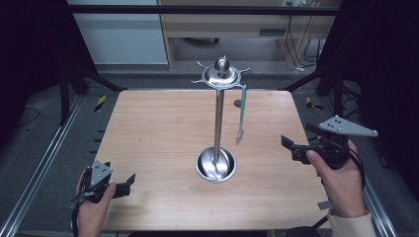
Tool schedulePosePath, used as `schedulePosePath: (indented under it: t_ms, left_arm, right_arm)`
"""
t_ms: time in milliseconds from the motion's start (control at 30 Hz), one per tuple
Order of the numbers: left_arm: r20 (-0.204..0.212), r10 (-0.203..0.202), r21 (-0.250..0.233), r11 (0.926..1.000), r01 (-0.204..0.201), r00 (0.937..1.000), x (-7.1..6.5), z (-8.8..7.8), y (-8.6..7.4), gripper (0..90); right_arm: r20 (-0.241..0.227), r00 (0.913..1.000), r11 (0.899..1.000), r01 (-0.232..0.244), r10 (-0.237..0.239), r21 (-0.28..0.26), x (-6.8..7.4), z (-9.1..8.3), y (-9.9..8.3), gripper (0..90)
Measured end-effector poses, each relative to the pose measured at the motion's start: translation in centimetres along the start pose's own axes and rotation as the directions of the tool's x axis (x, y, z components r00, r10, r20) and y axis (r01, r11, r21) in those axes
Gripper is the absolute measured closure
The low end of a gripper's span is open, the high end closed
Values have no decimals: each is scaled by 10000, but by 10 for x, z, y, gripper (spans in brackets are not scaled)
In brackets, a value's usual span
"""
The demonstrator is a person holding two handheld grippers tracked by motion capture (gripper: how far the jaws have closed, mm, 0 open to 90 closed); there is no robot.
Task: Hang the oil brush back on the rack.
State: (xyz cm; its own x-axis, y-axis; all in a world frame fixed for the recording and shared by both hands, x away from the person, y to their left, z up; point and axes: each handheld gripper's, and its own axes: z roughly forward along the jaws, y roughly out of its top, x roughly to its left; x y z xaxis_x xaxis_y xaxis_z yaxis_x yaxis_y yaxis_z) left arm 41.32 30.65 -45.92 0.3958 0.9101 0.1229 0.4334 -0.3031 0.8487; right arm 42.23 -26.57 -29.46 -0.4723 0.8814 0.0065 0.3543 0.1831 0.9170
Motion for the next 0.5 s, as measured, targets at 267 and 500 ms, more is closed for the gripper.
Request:
schedulePosePath:
  t_ms: [267, 500]
  left_arm:
    - [19, 11, 36, 10000, -12, 10000, 0, 0, 0, 33]
    - [30, -1, 19, 10000, 1, 10000, 0, 0, 0, 33]
  right_arm:
    - [-151, 9999, 9980, 39, -29, 626, 0, 18, -18, 74]
    - [-218, 9996, 9926, 205, -180, 1194, 7, 41, -31, 78]
